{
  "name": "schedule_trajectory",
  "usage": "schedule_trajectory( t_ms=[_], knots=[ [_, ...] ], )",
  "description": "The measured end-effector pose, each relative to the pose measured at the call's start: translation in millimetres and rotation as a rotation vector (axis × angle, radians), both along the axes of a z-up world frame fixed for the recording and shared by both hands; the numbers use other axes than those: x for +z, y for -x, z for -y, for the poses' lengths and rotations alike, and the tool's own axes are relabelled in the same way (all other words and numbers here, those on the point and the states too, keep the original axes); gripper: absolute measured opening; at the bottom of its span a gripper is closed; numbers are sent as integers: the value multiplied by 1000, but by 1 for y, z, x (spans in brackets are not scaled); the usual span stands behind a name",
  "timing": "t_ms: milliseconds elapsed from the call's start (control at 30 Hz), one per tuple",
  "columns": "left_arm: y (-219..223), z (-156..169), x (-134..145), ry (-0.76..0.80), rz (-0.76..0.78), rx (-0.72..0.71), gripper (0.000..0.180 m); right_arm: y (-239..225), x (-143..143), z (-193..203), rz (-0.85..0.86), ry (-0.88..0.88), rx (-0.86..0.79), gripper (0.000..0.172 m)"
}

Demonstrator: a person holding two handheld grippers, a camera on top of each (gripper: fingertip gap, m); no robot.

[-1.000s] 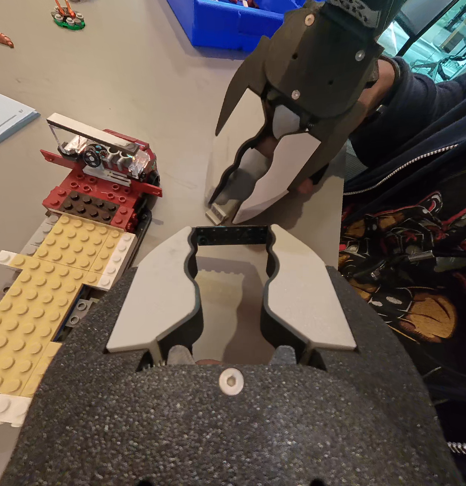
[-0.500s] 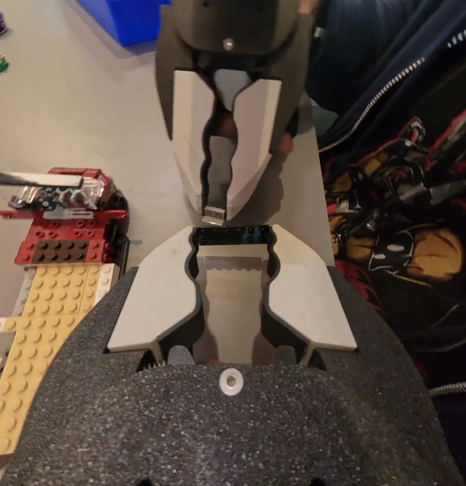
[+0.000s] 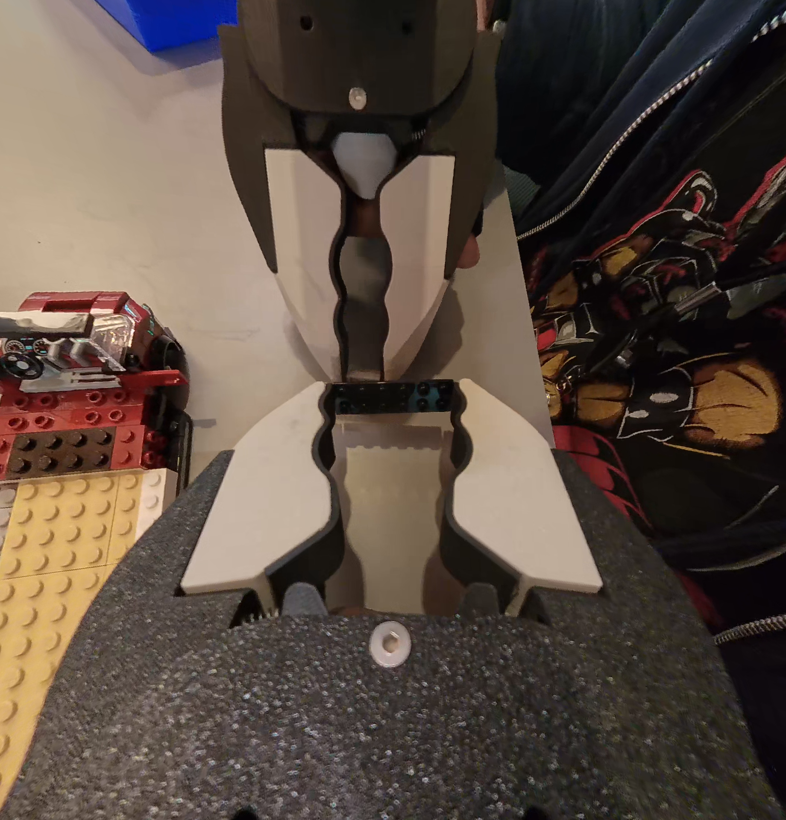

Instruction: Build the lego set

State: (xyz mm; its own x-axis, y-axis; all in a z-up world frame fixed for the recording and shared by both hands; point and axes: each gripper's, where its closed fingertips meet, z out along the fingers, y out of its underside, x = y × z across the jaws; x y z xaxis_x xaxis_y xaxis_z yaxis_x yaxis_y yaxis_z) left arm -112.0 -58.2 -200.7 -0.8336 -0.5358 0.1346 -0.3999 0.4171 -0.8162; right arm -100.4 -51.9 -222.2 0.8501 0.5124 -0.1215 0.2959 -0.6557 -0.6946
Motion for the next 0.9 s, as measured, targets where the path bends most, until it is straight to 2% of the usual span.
schedule_trajectory(
  t_ms=[133,233,433,633,733,900],
  knots=[
    [0,3,5,45,-6,-3,51,-3,-1,0,26,-23,-12,20],
    [-1,5,16,134,-15,21,50,-10,5,-1,52,-97,-47,21],
    [-8,3,51,480,-52,141,50,-22,32,-1,212,-392,-93,26],
    [-17,0,71,817,-159,242,50,-11,72,-3,316,-674,-68,26],
    [-16,3,75,892,-193,252,50,-4,85,-6,306,-737,-57,25],
    [-12,6,77,936,-217,255,50,3,89,-8,306,-771,-36,12]
  ],
)
